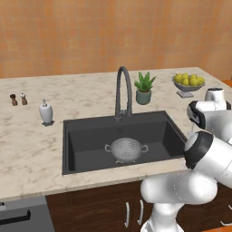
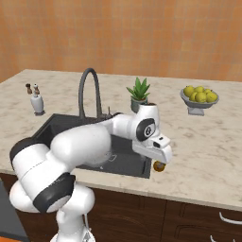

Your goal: Put the colander in the sink, put the pear in the colander, and turn on the sink faucet and pour water over the colander.

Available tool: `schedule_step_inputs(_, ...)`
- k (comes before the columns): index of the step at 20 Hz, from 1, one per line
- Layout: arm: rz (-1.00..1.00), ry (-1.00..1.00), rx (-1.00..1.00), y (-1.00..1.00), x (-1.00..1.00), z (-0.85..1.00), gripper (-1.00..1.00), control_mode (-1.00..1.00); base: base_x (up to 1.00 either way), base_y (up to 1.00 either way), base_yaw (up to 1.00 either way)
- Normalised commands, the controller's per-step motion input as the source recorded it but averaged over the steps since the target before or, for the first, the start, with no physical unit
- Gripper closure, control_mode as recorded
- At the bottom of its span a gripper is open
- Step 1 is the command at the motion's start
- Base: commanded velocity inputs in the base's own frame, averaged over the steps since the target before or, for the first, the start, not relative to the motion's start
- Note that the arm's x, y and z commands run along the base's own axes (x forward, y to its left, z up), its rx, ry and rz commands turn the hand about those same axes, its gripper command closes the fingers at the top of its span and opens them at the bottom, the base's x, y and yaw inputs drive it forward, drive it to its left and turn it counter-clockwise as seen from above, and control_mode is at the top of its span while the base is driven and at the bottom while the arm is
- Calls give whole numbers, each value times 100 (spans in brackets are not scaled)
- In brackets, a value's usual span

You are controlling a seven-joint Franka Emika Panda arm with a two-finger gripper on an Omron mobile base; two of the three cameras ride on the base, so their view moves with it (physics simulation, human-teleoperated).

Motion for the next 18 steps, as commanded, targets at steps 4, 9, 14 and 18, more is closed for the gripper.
schedule_step_inputs(4, 0, 10, 5, -15, 49, -38, -100, -100, 0, 0, 0)
schedule_step_inputs(9, 0, 9, 5, -4, 53, -38, -100, -100, 0, 0, 0)
schedule_step_inputs(14, 0, 8, 2, -21, 50, -36, -100, -100, 0, 0, 0)
schedule_step_inputs(18, -2, 7, 1, -23, 46, -40, -100, -100, 0, 0, 0)
